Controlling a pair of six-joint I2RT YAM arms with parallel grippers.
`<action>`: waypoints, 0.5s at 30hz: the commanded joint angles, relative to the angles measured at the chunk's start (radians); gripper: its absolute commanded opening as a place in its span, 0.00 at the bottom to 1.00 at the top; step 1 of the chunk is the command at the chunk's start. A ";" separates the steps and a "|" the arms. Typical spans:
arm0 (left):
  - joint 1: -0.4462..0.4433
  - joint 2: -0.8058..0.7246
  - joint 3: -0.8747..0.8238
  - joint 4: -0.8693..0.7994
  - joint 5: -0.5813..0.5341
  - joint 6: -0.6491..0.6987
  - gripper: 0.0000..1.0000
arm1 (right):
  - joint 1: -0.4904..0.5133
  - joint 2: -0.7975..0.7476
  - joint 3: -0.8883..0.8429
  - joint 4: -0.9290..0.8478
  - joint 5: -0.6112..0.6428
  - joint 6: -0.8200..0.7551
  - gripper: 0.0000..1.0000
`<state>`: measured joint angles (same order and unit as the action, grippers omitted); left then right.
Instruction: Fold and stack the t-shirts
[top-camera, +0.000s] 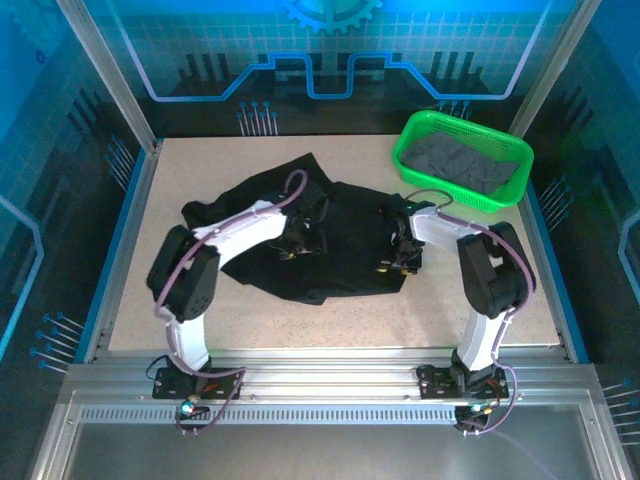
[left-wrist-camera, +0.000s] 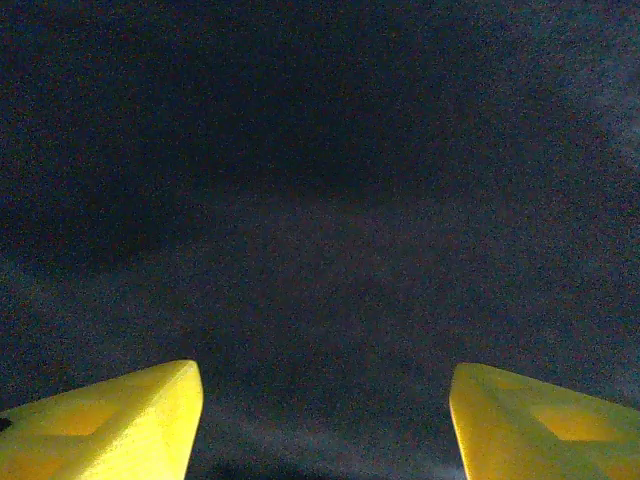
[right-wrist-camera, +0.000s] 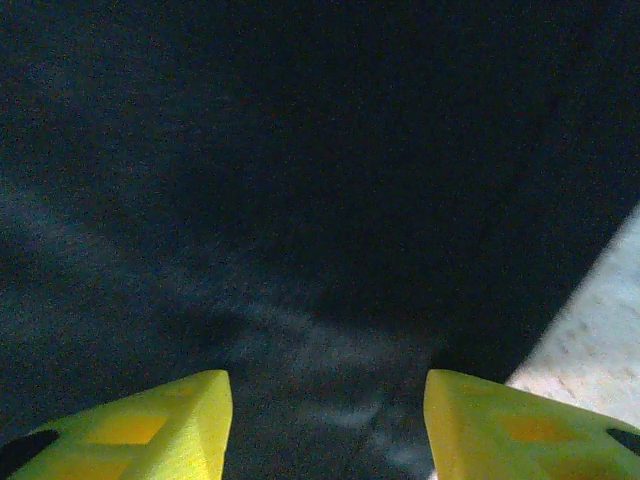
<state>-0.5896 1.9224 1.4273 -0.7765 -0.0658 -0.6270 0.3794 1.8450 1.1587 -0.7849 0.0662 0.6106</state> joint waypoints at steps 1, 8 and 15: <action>-0.031 0.106 0.048 -0.039 -0.068 0.102 0.65 | 0.021 0.063 0.050 -0.014 0.033 -0.029 0.49; -0.055 0.160 0.025 -0.021 -0.085 0.069 0.11 | 0.047 -0.006 0.045 -0.023 0.049 -0.026 0.02; -0.054 -0.023 0.002 -0.014 -0.108 0.021 0.00 | 0.069 -0.237 0.068 -0.080 0.101 -0.041 0.00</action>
<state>-0.6392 2.0079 1.4399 -0.7723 -0.1436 -0.5777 0.4370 1.7180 1.2011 -0.8040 0.1280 0.5816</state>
